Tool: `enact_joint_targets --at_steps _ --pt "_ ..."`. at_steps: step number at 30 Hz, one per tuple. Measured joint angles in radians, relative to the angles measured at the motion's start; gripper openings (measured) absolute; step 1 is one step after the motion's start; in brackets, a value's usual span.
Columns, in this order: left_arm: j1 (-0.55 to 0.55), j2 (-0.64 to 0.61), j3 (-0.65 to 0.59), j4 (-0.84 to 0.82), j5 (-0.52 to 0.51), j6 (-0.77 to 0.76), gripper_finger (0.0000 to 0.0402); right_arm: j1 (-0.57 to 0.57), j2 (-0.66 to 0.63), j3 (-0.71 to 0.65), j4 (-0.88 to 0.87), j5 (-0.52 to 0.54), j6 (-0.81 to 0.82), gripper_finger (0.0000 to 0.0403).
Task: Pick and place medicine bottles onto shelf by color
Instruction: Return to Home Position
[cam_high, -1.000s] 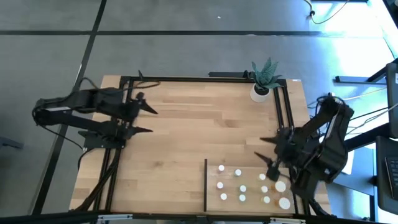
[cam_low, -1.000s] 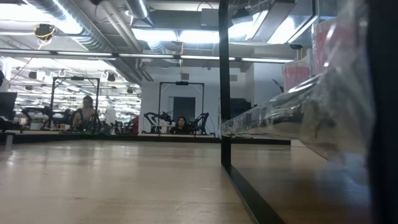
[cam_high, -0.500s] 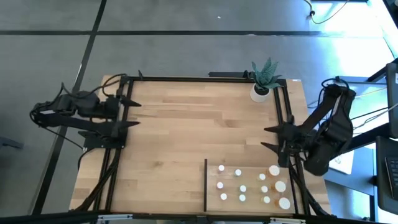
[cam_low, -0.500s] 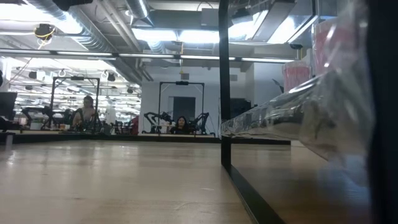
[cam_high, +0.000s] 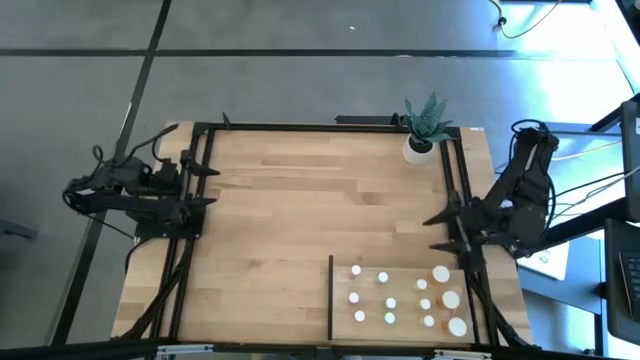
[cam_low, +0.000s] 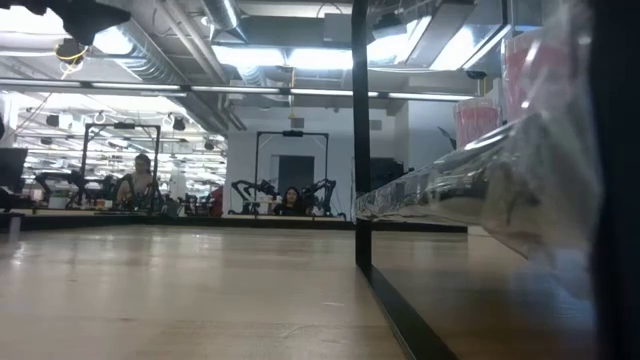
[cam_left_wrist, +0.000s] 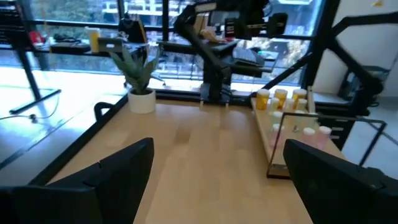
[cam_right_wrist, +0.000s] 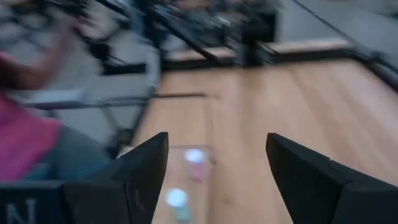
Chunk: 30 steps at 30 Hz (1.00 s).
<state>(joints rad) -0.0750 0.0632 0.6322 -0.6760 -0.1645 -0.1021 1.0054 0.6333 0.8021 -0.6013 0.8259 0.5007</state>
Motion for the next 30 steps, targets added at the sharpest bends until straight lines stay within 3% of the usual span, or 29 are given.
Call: enact_joint_targets --at_steps 5,9,15,23,30 --pt "0.000 -0.030 -0.038 0.046 0.050 0.005 0.0352 -0.004 -0.124 -0.145 0.326 -0.168 -0.318 0.0271" --pt "0.000 -0.029 -0.038 0.044 0.054 0.006 0.0352 -0.024 -0.217 -0.218 0.391 -0.243 -0.453 0.0271" --pt "0.000 -0.030 -0.048 0.084 0.055 0.007 0.0352 -0.054 -0.394 -0.285 0.376 -0.270 -0.484 0.0271" --pt "0.000 -0.029 -0.173 0.260 0.086 0.031 0.0352 -0.056 -0.629 -0.379 0.356 -0.308 -0.454 0.0271" --pt "0.000 -0.030 -0.311 0.433 0.150 0.027 0.0352 -0.056 -0.631 -0.417 0.339 -0.376 -0.399 0.0271"
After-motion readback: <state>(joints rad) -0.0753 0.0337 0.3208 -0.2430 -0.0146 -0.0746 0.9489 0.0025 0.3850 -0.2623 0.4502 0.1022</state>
